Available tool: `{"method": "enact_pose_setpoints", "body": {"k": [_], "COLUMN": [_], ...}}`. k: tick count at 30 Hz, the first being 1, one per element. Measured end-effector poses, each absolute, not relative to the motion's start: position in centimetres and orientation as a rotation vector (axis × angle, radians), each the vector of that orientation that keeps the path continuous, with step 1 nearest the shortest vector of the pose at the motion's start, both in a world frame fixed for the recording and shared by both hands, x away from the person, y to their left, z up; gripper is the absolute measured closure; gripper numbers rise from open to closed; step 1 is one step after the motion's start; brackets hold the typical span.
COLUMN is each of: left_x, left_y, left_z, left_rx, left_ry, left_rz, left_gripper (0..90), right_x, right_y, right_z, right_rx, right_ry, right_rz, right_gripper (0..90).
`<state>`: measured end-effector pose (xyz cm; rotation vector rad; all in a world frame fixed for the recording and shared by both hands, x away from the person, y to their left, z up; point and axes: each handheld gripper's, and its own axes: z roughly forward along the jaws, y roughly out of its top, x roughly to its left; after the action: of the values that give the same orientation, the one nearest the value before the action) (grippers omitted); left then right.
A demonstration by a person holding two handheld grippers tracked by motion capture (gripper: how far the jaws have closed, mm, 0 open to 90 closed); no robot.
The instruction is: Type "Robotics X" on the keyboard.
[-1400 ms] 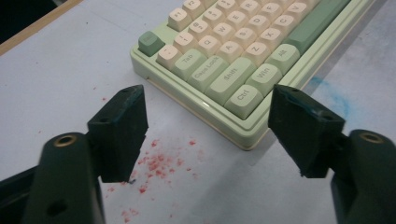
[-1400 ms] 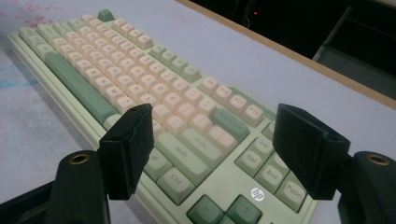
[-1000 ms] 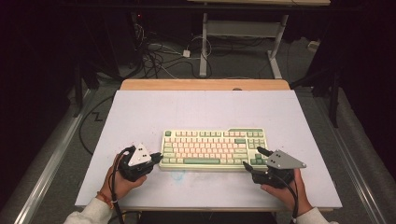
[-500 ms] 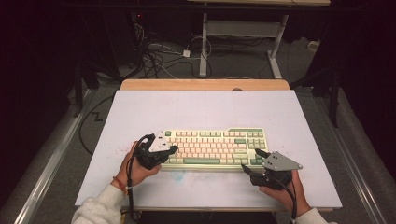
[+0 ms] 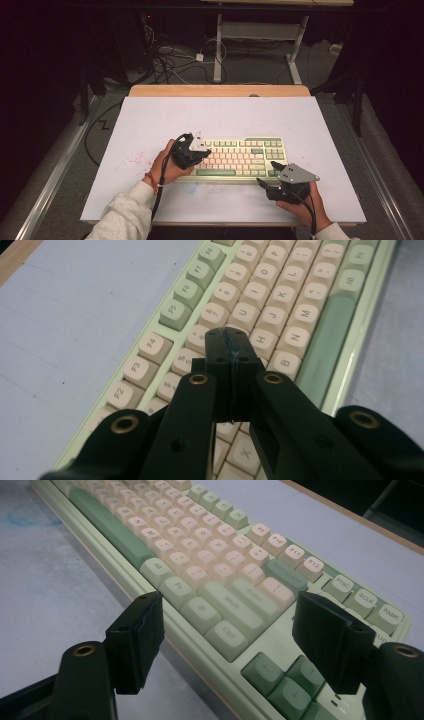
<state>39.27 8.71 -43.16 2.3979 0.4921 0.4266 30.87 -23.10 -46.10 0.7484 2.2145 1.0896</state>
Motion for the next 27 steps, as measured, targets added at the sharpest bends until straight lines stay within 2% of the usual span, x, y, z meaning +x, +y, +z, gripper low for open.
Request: {"method": "enact_pose_setpoints", "body": {"k": [23, 27], "left_x": [41.2, 40.6], "left_y": [7.1, 7.6], "left_z": [-44.8, -43.9], "left_rx": [2.493, 2.440], "left_ry": [0.506, 0.496], "left_rz": [0.388, 0.404], "left_gripper": [87.8, 87.7], "right_x": [31.1, 31.0], "right_y": [-23.0, -23.0], "right_z": [-46.4, -46.4], "right_rx": [0.751, 0.750], "right_ry": [2.238, 2.231], "right_rz": [1.062, 1.064], "right_gripper": [29.5, 29.5]}}
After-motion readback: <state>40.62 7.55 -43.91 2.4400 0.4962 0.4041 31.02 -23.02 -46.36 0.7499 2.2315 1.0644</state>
